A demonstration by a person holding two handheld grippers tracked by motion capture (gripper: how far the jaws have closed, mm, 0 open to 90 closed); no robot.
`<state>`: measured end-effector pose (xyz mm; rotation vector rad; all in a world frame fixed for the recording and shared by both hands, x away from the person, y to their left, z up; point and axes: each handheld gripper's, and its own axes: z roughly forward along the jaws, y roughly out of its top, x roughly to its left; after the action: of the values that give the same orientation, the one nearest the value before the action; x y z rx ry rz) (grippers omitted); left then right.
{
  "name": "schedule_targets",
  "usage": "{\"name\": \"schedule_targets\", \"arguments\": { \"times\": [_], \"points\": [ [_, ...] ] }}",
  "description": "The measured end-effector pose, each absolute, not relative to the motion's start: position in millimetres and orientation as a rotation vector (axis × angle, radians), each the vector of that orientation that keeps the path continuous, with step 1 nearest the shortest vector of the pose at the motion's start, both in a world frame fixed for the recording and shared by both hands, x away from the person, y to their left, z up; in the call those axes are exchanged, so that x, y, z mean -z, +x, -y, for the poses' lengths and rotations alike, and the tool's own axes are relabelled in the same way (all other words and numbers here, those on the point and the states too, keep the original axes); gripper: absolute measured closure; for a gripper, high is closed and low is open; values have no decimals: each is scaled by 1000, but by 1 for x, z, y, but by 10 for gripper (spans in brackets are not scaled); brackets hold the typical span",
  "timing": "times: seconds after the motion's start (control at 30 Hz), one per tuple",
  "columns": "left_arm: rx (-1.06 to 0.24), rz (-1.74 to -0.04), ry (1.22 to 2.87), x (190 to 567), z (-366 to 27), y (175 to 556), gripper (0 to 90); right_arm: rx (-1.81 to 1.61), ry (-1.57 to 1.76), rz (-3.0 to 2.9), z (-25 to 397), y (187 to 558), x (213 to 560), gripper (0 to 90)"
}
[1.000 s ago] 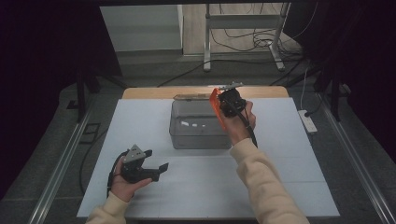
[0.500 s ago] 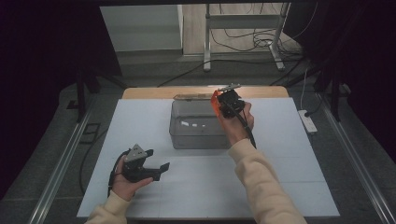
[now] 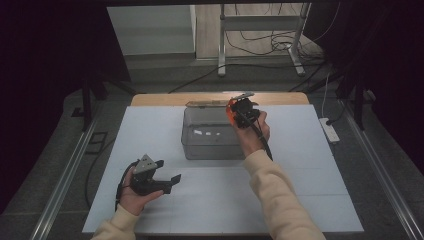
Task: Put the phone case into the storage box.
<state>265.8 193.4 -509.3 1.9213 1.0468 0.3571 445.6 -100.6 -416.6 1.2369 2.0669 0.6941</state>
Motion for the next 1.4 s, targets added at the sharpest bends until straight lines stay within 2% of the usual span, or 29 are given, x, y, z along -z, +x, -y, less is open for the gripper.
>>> {"name": "schedule_targets", "arguments": {
  "times": [1.4],
  "points": [
    [-356,-1043,1923,509,-193,266,133,-571,1241,-2101,98,451,444,798]
  ]
}}
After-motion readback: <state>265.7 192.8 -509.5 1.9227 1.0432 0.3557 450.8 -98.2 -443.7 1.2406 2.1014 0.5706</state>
